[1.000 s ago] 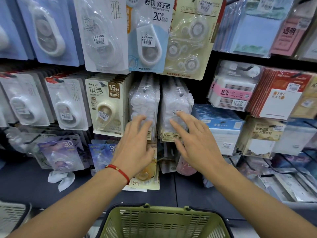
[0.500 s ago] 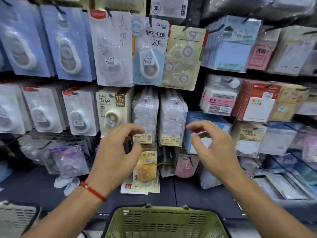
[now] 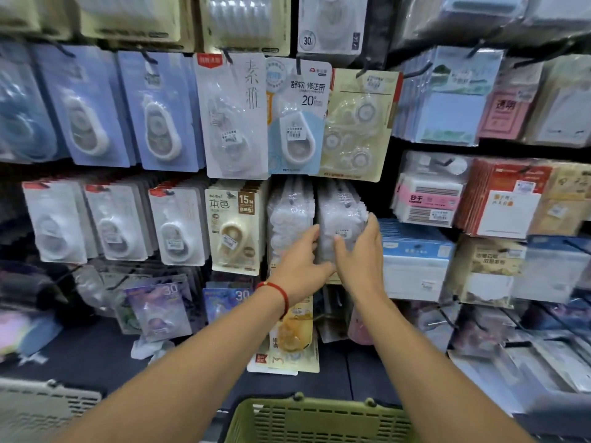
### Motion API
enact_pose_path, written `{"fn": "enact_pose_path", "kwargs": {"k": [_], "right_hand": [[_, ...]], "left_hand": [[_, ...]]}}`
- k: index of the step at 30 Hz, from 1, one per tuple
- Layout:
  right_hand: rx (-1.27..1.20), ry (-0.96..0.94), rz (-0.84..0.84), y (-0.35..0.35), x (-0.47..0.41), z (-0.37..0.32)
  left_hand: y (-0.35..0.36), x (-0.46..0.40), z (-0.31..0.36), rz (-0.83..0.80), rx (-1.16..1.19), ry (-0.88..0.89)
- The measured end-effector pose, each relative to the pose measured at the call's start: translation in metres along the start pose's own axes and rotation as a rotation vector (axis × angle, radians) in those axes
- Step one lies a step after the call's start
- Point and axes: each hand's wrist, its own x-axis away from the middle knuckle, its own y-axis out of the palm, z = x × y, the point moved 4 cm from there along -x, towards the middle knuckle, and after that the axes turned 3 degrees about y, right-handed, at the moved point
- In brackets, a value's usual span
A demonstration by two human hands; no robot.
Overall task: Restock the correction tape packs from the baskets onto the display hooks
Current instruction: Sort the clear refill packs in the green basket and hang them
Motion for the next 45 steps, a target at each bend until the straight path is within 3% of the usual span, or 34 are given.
{"fn": "enact_pose_path", "kwargs": {"k": [10,15,19,23,27,31,34,37,41,43,45], "right_hand": [[-0.076,0.01,-0.133,-0.003,-0.022,0.016],[-0.382,0.157,-0.258,-0.001,-0.031,0.018],[-0.489,0.173,-0.335,0.0,-0.027,0.023],[-0.682,0.194,-0.406,0.006,-0.03,0.036],[-0.499,0.157,-0.337,0.015,-0.034,0.04],[-0.359,0.083,-0.273,0.014,-0.035,0.042],[-0.189,-0.03,-0.172,0.003,-0.017,0.034],[0.034,-0.235,0.065,-0.01,0.016,0.011],[0.172,-0.573,0.275,-0.011,0.048,-0.019],[0.204,-0.617,0.309,-0.007,0.053,-0.025],[0.135,-0.581,0.223,0.002,0.052,-0.028]], "left_hand": [[0.026,-0.027,0.004,0.028,0.204,-0.179],[0.03,-0.033,0.011,0.095,0.292,-0.191],[0.03,-0.032,0.0,0.137,0.416,-0.123],[0.031,-0.036,-0.019,0.084,0.492,-0.066],[0.032,-0.038,-0.032,0.076,0.321,-0.031],[0.03,-0.032,-0.036,0.196,0.099,0.07],[0.036,-0.016,-0.035,0.264,0.062,0.097],[0.038,0.016,-0.041,0.251,0.055,0.113],[-0.006,0.035,-0.04,0.506,-0.084,0.271],[-0.025,0.03,-0.038,0.573,-0.129,0.289],[-0.032,0.026,-0.037,0.538,-0.169,0.274]]}}
